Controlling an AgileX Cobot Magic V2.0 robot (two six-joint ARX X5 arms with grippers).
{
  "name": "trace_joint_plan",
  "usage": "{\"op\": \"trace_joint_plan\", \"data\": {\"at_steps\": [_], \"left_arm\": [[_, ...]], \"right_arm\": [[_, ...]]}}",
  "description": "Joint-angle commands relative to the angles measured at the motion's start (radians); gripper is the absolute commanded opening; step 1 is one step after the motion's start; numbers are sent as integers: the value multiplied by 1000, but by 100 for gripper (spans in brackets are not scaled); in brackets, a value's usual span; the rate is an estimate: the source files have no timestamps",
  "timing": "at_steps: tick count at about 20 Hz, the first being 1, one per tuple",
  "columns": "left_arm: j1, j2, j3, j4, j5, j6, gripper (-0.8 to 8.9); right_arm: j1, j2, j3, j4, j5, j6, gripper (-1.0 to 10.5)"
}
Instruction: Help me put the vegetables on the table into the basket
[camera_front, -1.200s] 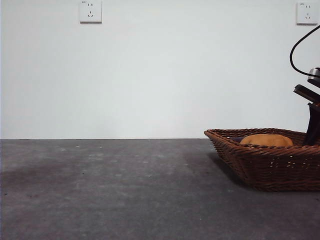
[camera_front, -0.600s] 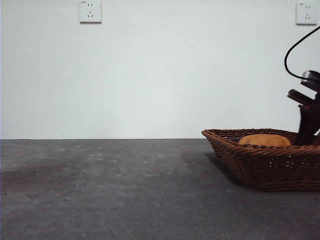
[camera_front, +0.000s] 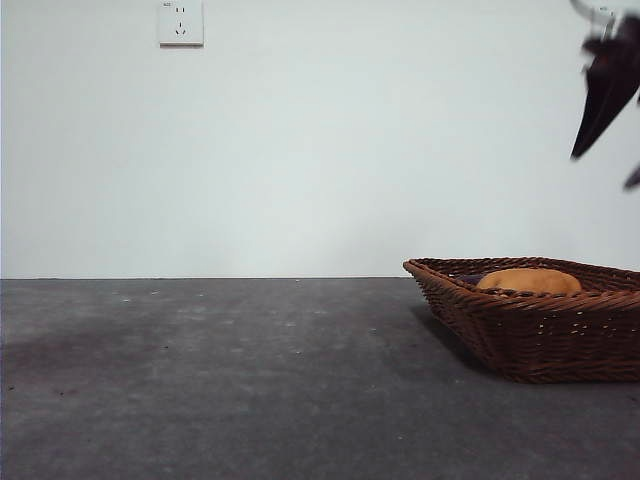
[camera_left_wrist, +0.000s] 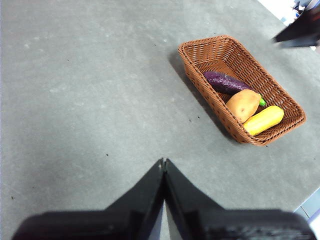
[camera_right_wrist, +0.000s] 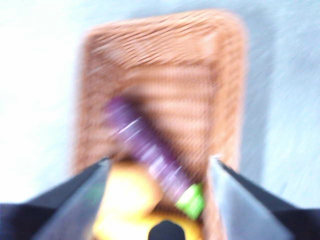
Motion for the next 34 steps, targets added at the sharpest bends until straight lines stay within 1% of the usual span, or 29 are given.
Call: {"op": "trace_joint_plan", "data": {"at_steps": [1, 3, 6, 8, 11, 14, 16, 20, 25, 32, 34], "left_arm": [[3, -2, 0, 7, -1, 28, -8], [3, -2, 0, 9, 2, 40, -8], [3, -2, 0, 11, 5, 47, -8], [3, -2, 0, 14, 5, 47, -8], [3, -2, 0, 15, 11, 53, -8], [3, -2, 0, 14, 58, 53, -8], [3, -2, 0, 14, 58, 53, -8], [3, -3, 0, 10, 58, 53, -8], [3, 0, 0, 12, 57, 53, -4], [3, 4, 0, 12, 56, 53, -4], [3, 4, 0, 13, 56, 53, -4]], "right_arm": [[16, -103, 1, -106, -18, -57, 176], [28, -198, 1, -182, -17, -64, 77], [62, -332, 1, -257, -16, -68, -11], [79, -401, 1, -306, -9, -68, -11], [95, -476, 1, -374, 23, -62, -11], [105, -541, 1, -374, 35, -44, -11], [106, -566, 1, -374, 36, -2, -11], [106, -614, 1, -374, 35, 0, -3], [105, -621, 1, -374, 43, 0, 0], [105, -578, 1, -374, 45, -1, 0], [105, -563, 1, -374, 62, -2, 1]]}}
